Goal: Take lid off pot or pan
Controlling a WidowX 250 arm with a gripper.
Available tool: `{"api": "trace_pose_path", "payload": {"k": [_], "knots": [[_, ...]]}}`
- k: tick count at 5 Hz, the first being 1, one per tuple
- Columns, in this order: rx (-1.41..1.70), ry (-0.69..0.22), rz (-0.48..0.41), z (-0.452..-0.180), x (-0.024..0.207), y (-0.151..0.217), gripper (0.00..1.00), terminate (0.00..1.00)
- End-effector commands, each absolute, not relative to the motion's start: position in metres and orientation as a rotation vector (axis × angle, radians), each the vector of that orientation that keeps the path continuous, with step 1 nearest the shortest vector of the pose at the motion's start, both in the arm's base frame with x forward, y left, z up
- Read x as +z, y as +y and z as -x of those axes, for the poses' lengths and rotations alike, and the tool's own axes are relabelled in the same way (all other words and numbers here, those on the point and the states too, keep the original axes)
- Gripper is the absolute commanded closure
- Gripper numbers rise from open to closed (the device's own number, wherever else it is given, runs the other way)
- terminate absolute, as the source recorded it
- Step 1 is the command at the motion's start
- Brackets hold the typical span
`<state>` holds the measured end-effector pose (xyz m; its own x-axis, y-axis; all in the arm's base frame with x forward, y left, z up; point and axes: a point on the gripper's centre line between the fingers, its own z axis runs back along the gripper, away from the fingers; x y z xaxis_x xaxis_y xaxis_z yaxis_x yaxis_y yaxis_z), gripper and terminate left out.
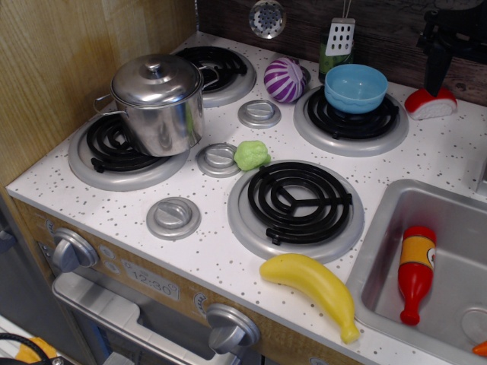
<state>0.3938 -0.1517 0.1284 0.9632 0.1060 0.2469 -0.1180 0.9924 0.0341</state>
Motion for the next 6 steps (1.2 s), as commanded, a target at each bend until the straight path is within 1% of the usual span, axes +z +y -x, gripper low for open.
{"api": "trace_pose_path", "payload": {"k": [1, 2, 3, 4, 5, 6], "knots": [[0.113, -0.247, -0.049, -0.394, 0.128, -0.152, 0.00, 0.00], [0.062, -0.246, -0.109, -0.386, 0.131, -0.130, 0.00, 0.00], [0.014, -0.227, -0.171, -0.379, 0.145, -0.094, 0.00, 0.00], [-0.036, -0.207, -0.242, -0.364, 0.155, -0.047, 0.00, 0.00], [-0.119, -0.194, -0.284, -0.351, 0.166, 0.002, 0.00, 0.00], [-0.154, -0.200, -0.264, -0.347, 0.160, 0.052, 0.00, 0.00]]}}
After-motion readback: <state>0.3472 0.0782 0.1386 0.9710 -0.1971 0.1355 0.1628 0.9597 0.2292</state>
